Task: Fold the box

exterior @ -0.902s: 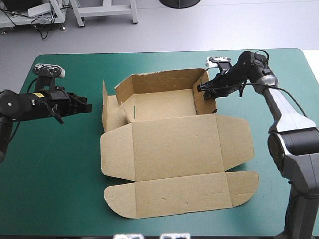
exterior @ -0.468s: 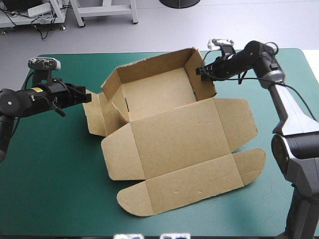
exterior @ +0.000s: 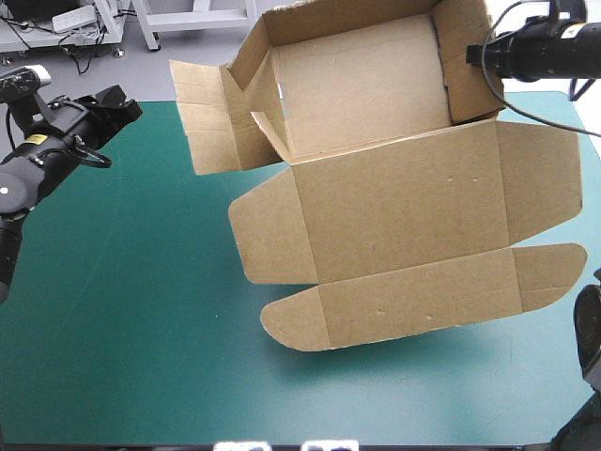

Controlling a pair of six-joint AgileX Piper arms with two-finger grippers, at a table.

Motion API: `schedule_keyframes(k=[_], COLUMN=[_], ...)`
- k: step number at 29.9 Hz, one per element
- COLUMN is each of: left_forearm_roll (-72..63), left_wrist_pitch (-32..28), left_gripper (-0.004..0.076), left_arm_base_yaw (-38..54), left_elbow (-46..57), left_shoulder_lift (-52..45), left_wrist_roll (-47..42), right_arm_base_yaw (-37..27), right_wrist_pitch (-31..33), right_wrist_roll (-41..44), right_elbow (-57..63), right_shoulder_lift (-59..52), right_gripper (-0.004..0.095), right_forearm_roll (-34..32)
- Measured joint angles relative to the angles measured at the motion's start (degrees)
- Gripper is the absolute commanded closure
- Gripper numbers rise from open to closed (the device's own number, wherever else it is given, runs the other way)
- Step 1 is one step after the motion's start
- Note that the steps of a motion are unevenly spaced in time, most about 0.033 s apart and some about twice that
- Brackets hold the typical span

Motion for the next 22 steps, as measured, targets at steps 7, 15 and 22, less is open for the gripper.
schedule_keyframes(k=[7, 15, 22], left_forearm_roll=[-12.4, -35.3, -39.6], left_wrist_pitch=[10.9, 34.0, 45.6], left_gripper=[0.0732, 0.0733, 0.0733], left_arm_base_yaw=[8.3, 13.3, 13.3], left_elbow=[0.0, 0.0, 0.0], left_shoulder_lift=[5.7, 15.0, 17.7], left_wrist_roll=[5.4, 23.5, 28.4], right_arm_base_yaw=[-4.5, -4.7, -4.7], right_wrist_pitch=[0.0, 0.1, 0.1], right_wrist_roll=[0.0, -0.2, -2.7], right_elbow=[-0.3, 0.7, 11.2], right_shoulder_lift=[-7.0, -14.1, -20.9], right_gripper=[0.0909, 0.0909, 0.0909], right_forearm_roll=[6.0, 7.6, 8.4])
